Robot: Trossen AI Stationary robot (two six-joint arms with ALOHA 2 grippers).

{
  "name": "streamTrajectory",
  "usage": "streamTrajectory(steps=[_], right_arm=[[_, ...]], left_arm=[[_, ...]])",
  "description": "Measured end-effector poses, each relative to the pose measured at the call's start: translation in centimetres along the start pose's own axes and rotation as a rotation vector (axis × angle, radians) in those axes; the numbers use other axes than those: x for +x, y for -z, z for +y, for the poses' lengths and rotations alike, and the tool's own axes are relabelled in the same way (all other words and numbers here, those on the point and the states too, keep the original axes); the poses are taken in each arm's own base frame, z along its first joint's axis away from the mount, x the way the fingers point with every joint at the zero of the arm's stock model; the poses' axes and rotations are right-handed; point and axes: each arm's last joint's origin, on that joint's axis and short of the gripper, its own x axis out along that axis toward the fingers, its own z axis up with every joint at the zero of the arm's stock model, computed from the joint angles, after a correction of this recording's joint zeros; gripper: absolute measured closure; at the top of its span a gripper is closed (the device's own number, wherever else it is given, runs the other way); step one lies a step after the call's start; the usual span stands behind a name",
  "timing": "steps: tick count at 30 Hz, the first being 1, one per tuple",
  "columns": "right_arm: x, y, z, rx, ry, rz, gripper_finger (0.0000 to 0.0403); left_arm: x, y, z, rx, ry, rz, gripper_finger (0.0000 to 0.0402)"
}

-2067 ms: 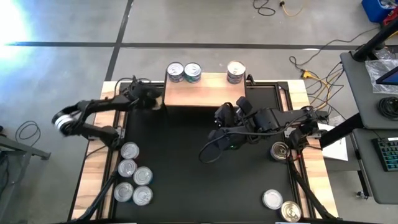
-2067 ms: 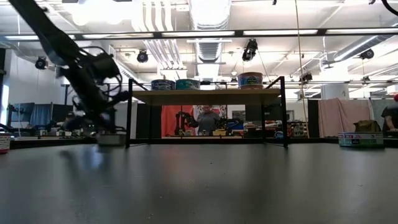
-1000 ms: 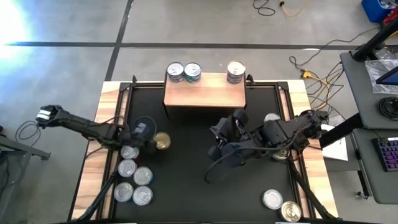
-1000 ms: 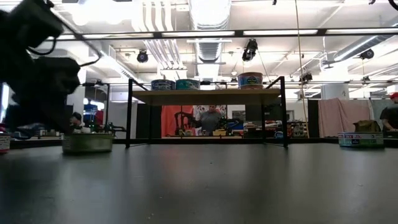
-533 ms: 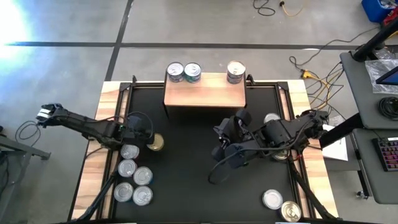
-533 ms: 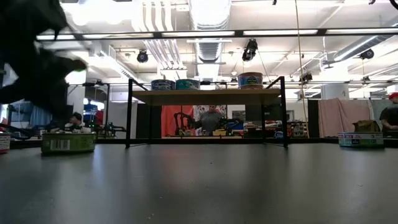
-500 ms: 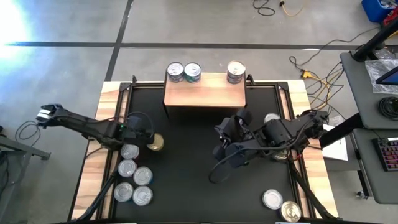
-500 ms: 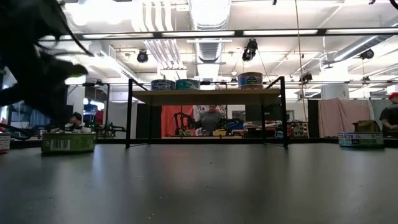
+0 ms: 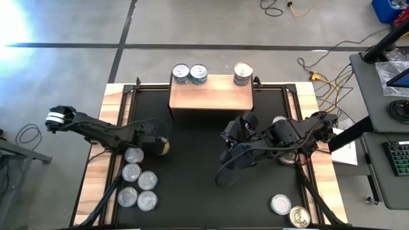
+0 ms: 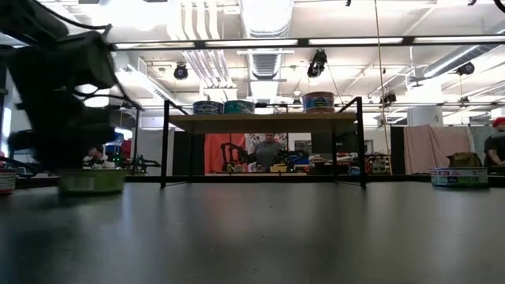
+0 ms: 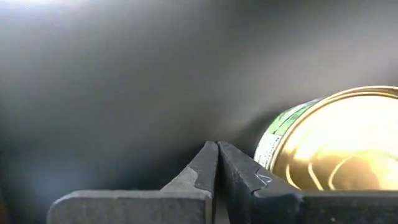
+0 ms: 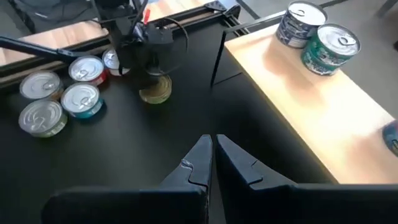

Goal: Stack canned seafood by type on shelf
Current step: Put the top green tuna can on the shelf

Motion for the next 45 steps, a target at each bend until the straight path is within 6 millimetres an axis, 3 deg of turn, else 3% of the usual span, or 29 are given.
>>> streamTrajectory(steps=[4, 7, 11, 14, 16, 20, 24, 32, 39, 45], right_arm=[[0.3, 0.0, -0.3, -0.035, 0.040, -0.005, 0.0390], [0.5, -0.1, -0.6, -0.042, 0.084, -0.024, 0.0390], [0.9, -0.1, -0.7, -0.028, 0.105, -0.010, 0.0390], [1.2, 0.5, -0.6, -0.030, 0.113, 0.041, 0.0390], [1.4, 1.2, -0.7, -0.023, 0.129, 0.093, 0.0390], [3.2, 3.0, -0.1, -0.054, 0.166, 0.169, 0.0390], [6.0, 5.5, 0.0, -0.100, 0.263, 0.254, 0.0390], [11.6, 10.5, -2.0, 0.148, 0.473, 0.479, 0.0390], [14.8, 14.8, -4.5, 0.293, 0.660, 0.669, 0.0390], [17.0, 17.4, -6.2, 0.370, 0.721, 0.742, 0.0390]], left_arm=[[-0.9, -2.1, -5.1, 0.074, 0.200, -0.192, 0.0401], [-0.6, -2.6, -8.1, 0.290, 0.268, -0.219, 0.0401], [-2.1, -3.0, -12.4, 0.456, 0.332, -0.235, 0.0401], [-1.9, -1.9, -13.0, 0.579, 0.183, -0.184, 0.0401], [-2.5, -1.4, -13.9, 0.608, 0.175, -0.197, 0.0401], [-2.0, 0.6, -13.2, 0.668, 0.122, -0.146, 0.0402], [-2.4, 2.4, -12.4, 0.623, 0.147, -0.142, 0.0402], [-1.8, 6.1, -10.0, 0.589, 0.135, -0.132, 0.0402], [-1.9, 6.6, -9.8, 0.726, 0.126, -0.146, 0.0402], [-2.1, 6.6, -10.0, 0.688, 0.127, -0.150, 0.0402]])
